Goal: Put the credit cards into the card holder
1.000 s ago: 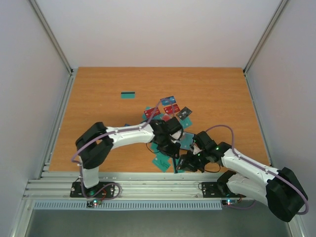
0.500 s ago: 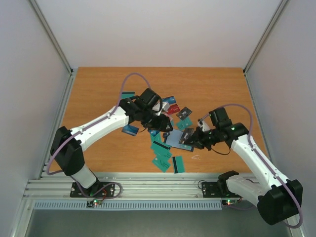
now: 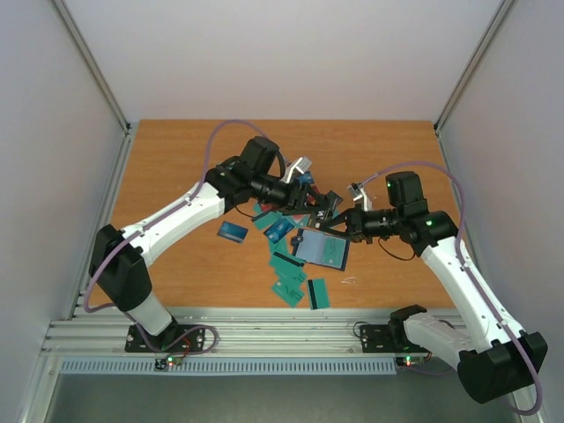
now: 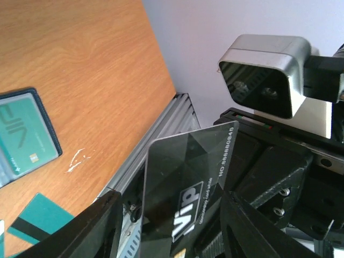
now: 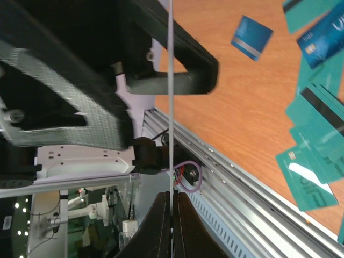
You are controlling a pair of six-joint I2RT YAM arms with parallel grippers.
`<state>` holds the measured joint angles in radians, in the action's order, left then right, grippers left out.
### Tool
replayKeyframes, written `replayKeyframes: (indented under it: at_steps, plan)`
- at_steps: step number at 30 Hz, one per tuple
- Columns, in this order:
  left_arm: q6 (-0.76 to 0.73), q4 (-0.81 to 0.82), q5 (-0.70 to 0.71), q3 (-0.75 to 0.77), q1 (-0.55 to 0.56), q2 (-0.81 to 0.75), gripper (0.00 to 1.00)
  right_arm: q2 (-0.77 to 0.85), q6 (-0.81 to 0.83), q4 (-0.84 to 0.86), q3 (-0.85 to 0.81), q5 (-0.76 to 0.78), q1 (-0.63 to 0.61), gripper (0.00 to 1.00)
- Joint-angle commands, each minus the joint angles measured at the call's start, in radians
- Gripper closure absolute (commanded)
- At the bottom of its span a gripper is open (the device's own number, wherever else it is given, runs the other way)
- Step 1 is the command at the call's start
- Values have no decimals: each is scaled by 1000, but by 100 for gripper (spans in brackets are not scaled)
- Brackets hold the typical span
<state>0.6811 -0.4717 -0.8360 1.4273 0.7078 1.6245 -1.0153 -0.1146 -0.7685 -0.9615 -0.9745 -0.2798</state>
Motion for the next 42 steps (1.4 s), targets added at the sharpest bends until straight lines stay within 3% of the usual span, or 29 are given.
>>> replayKeyframes:
  at_steps: [1,6,12,15,16,19,21,29,42]
  plan:
    - [25,84,-64,41,-7,8,52,24,-11,100,-33,-61,8,99]
    - [19,88,-45,6,-15,-23,64,50,-52,171,-14,-78,25,99]
    - [69,219,-72,-61,-18,-73,99,60,-83,230,7,-120,31,99]
    - [104,304,-77,-94,-18,-97,100,56,-86,234,-1,-122,33,98]
    - [115,319,-78,-97,-19,-100,100,52,-87,231,-7,-119,33,97]
    - [130,332,-66,-98,-18,-107,100,34,-91,204,-35,-73,47,68]
    - [138,334,-49,-98,-18,-113,100,35,-129,242,-35,-74,72,64]
    - [234,459,-19,-146,-18,-123,100,23,-219,397,-30,-145,150,77]
    - [265,501,-43,-149,-18,-82,100,-4,-269,492,-16,-179,157,99]
